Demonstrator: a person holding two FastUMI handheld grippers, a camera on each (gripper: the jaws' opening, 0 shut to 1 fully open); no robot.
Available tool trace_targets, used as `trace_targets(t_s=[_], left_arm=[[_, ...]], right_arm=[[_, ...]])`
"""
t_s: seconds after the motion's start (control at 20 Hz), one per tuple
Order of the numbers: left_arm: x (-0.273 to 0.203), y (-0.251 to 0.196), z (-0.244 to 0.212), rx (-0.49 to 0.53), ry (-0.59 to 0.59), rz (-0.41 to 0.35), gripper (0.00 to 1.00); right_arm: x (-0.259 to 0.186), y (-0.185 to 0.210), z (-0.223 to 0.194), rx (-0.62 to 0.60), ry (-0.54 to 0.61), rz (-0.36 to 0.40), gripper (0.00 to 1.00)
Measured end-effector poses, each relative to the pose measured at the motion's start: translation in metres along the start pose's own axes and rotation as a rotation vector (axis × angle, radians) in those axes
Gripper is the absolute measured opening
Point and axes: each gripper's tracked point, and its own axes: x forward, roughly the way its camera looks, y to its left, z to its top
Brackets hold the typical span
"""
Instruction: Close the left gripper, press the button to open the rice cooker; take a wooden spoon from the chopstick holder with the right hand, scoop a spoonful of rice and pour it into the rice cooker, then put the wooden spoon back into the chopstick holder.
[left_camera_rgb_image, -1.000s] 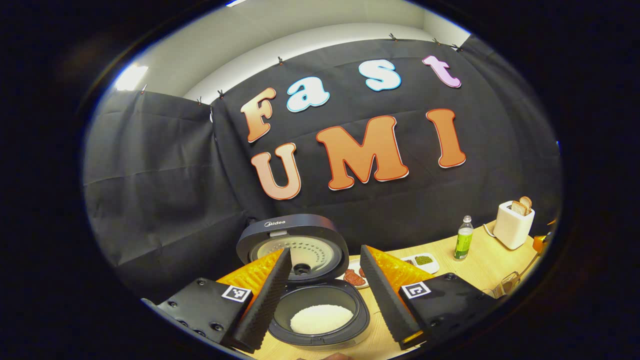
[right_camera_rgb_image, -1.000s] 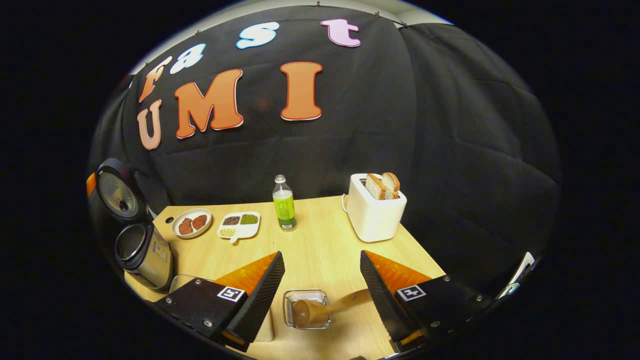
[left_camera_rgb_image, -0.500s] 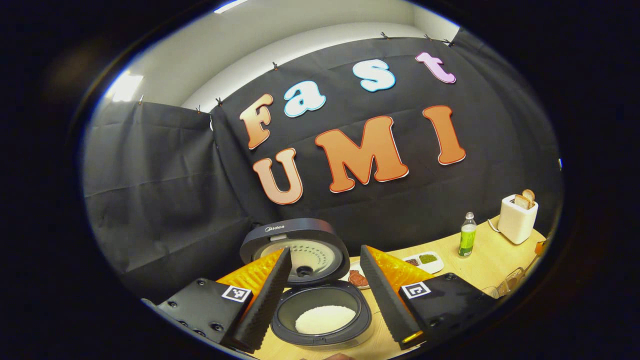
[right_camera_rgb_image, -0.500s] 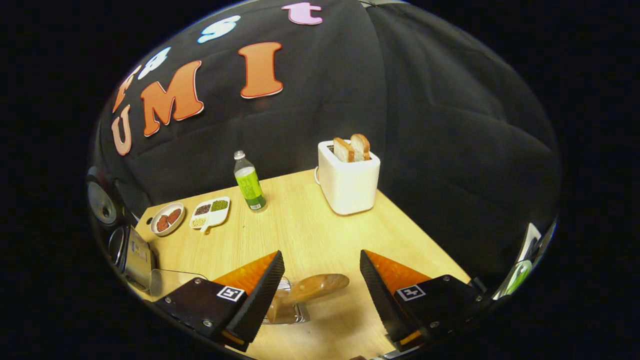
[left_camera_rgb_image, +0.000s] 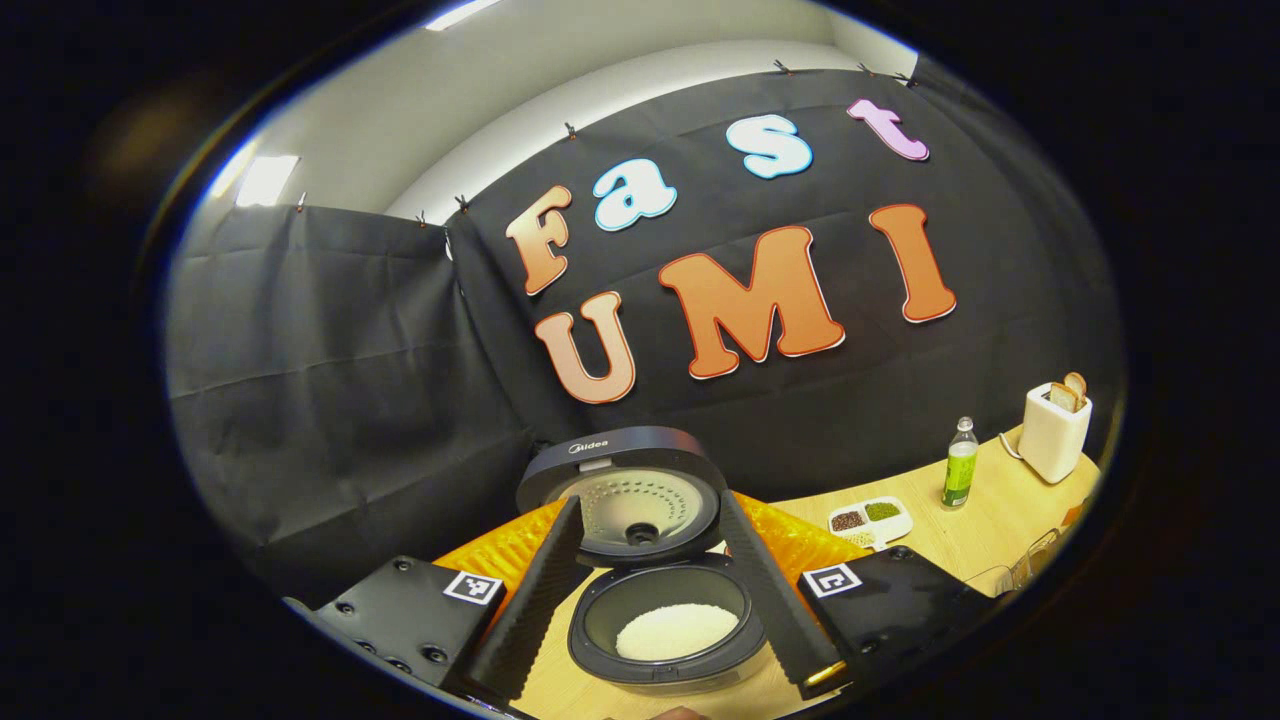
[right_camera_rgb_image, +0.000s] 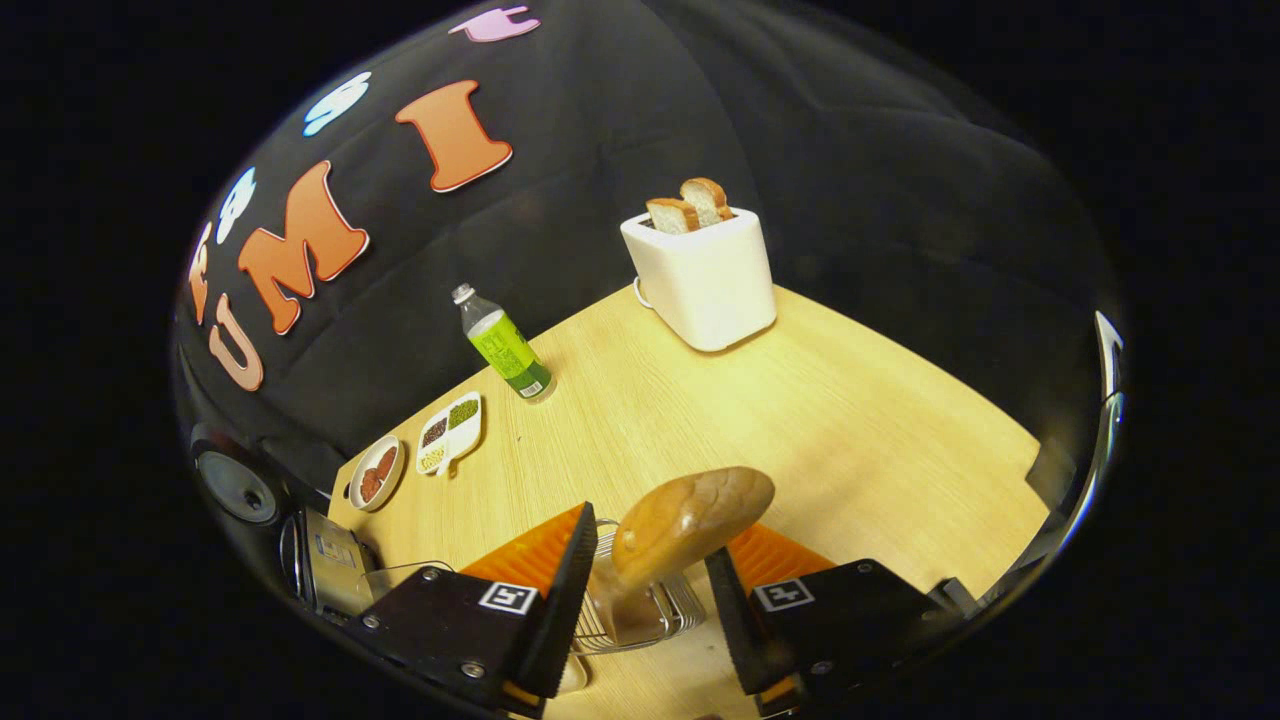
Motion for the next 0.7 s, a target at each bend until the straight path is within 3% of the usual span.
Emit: trace_targets(t_s=[0.05,0.1,0.2,0.25,0.55,0.6,0.7], left_arm=[[0.0,0.003,-0.001,0.004,0.003,0.005,0.94],[0.0,0.004,-0.002,0.005,0.006,0.006,0.94],[0.001,0.006,-0.004,0.004,0.013,0.012,0.94],[0.001,0.007,-0.003,0.003,0.013,0.013,0.85],[0.002,0.002,-0.006,-0.008,0.009,-0.013,0.85],[0.002,0.002,-0.006,-0.011,0.008,-0.016,1.0],[0.003,0.002,-0.007,-0.011,0.003,-0.022,1.0]], right_arm=[[0.0,0.003,-0.001,0.001,-0.002,0.006,0.55],[0.0,0.006,-0.001,0.012,-0.003,0.01,0.54],[-0.003,0.005,-0.005,0.041,0.001,-0.009,0.27],[-0.004,0.008,-0.004,0.068,-0.003,-0.005,0.21],[-0.012,0.01,-0.011,0.101,0.059,-0.041,0.15],[-0.012,0.01,-0.014,0.099,0.063,-0.048,0.15],[-0.015,0.014,-0.016,0.095,0.069,-0.053,0.15]])
